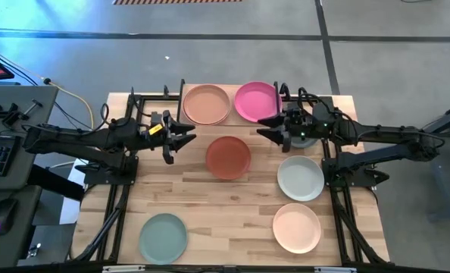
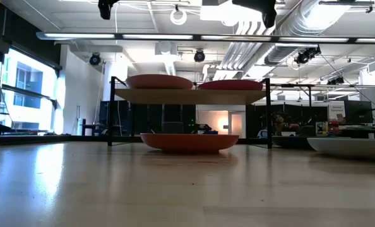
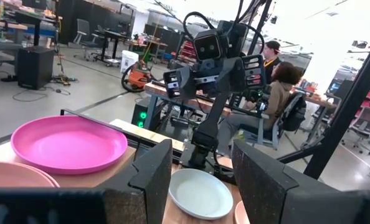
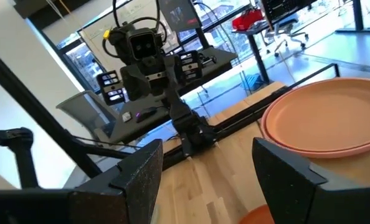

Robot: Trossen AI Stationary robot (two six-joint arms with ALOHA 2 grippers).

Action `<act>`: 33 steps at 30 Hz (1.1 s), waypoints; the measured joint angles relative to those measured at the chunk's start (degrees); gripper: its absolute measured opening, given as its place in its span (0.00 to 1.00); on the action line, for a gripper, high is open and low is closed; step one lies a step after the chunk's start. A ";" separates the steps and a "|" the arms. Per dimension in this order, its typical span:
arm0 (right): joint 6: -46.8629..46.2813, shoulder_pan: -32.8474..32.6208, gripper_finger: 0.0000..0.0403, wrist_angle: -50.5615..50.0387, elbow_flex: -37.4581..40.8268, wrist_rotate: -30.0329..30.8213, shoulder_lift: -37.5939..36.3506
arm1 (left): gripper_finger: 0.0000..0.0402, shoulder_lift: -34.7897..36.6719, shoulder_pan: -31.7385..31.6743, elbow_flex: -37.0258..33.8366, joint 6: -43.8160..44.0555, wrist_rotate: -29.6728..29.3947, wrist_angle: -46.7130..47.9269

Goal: Place and stack plates onto a shelf
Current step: Stack the light orange plate on top of the pink plate

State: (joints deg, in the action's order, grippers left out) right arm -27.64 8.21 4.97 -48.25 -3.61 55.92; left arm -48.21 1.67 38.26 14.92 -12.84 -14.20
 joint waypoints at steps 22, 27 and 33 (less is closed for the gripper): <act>-60.22 -36.11 0.57 -32.00 -0.02 -8.45 3.79 | 0.39 -0.02 -0.01 0.00 -0.04 0.02 1.01; -81.80 -48.22 0.57 -34.99 -0.02 -4.21 10.65 | 0.39 -0.02 -0.02 0.00 -0.04 0.02 1.04; -103.46 -56.46 0.57 -33.83 -0.02 -6.11 22.67 | 0.39 -0.02 -0.02 0.00 -0.07 0.02 1.10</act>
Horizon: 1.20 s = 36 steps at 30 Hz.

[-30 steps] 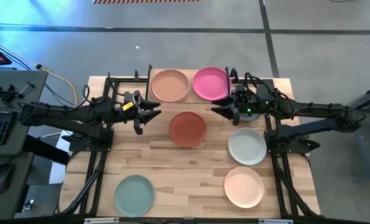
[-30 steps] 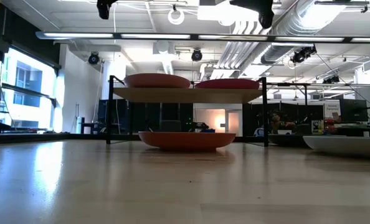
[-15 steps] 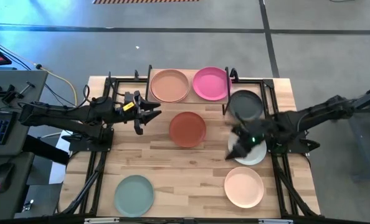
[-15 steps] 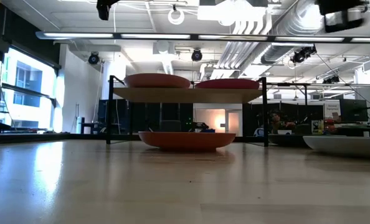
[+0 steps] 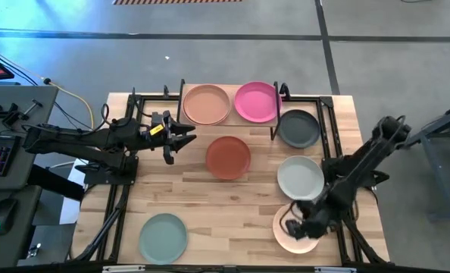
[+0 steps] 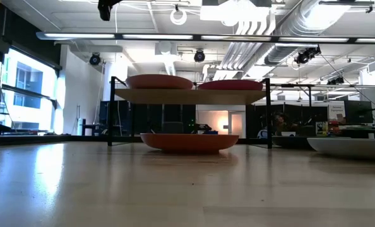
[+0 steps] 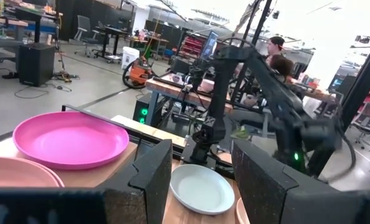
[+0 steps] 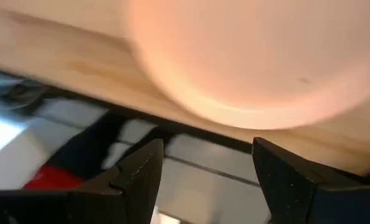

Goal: Place and stack plates onto a shelf
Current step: Stack the light orange plate on top of the pink plate

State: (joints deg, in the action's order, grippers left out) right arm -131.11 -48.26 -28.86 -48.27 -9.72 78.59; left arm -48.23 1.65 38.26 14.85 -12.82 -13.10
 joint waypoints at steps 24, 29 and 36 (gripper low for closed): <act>0.14 -10.65 0.57 2.84 -2.16 1.79 10.40 | 0.39 -0.02 -0.02 0.02 1.49 0.02 5.81; -0.65 -13.09 0.57 -10.68 -9.53 4.69 10.37 | 0.39 -0.02 0.00 0.02 1.55 0.02 5.81; 3.92 -14.90 0.57 -27.89 -17.04 12.79 10.84 | 0.39 0.00 0.00 0.02 1.57 -0.44 5.81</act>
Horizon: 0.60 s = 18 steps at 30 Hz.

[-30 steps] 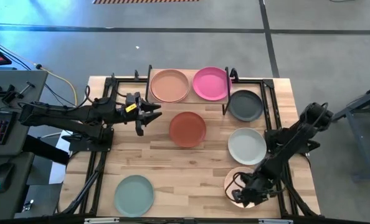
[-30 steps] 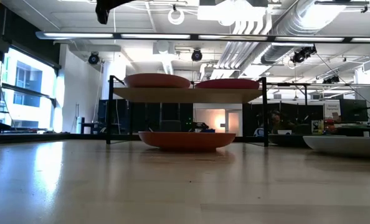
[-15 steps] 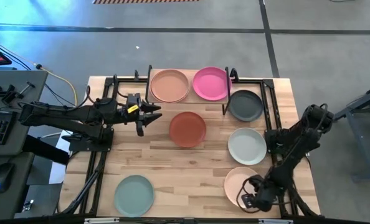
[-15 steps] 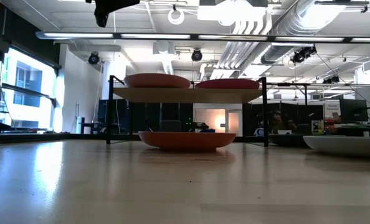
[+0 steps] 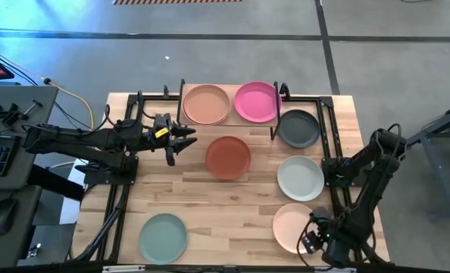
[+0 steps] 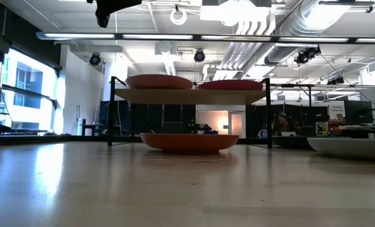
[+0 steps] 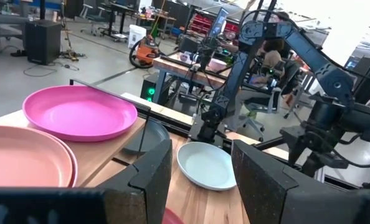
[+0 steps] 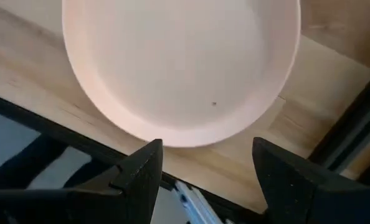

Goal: Place and stack plates onto a shelf
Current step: Stack the light orange plate on top of the pink plate

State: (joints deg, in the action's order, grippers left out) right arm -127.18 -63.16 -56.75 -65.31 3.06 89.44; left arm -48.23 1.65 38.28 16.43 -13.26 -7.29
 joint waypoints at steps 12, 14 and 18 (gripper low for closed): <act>27.92 4.62 0.57 6.02 -3.57 -5.41 0.65 | 0.39 0.00 0.02 0.00 0.01 -0.28 -0.02; 32.29 5.09 0.57 4.08 -4.46 -8.13 0.65 | 0.39 0.02 0.02 0.00 0.05 -0.66 -0.02; 37.76 5.10 0.57 0.57 -4.81 -11.51 0.65 | 0.39 0.02 0.02 0.00 1.51 -0.68 0.02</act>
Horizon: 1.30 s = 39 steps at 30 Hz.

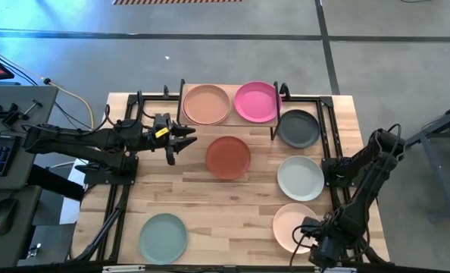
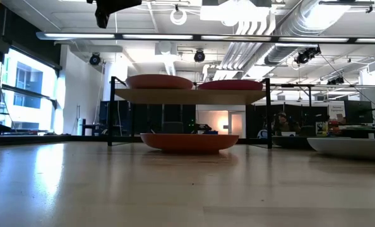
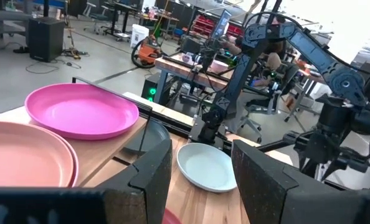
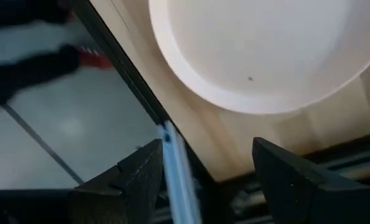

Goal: Place and stack plates onto a shelf
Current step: Stack the light orange plate on top of the pink plate

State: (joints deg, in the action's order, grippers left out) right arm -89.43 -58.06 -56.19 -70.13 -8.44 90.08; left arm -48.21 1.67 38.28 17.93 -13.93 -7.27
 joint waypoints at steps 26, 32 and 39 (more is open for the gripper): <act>26.52 -4.35 0.57 -17.89 -26.34 5.52 28.54 | 0.39 0.00 -0.02 0.00 -0.01 -3.50 0.37; 31.91 -3.44 0.57 -15.71 -22.05 5.99 27.18 | 0.39 0.00 0.00 0.00 1.99 -3.50 0.39; 31.97 -4.10 0.57 -8.89 -14.52 6.09 22.02 | 0.39 0.00 -0.02 0.00 1.99 -3.48 0.37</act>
State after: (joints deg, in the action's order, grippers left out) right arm -57.46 -62.16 -65.08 -84.65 -2.35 112.10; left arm -48.21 1.65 38.28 19.92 -17.41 -6.90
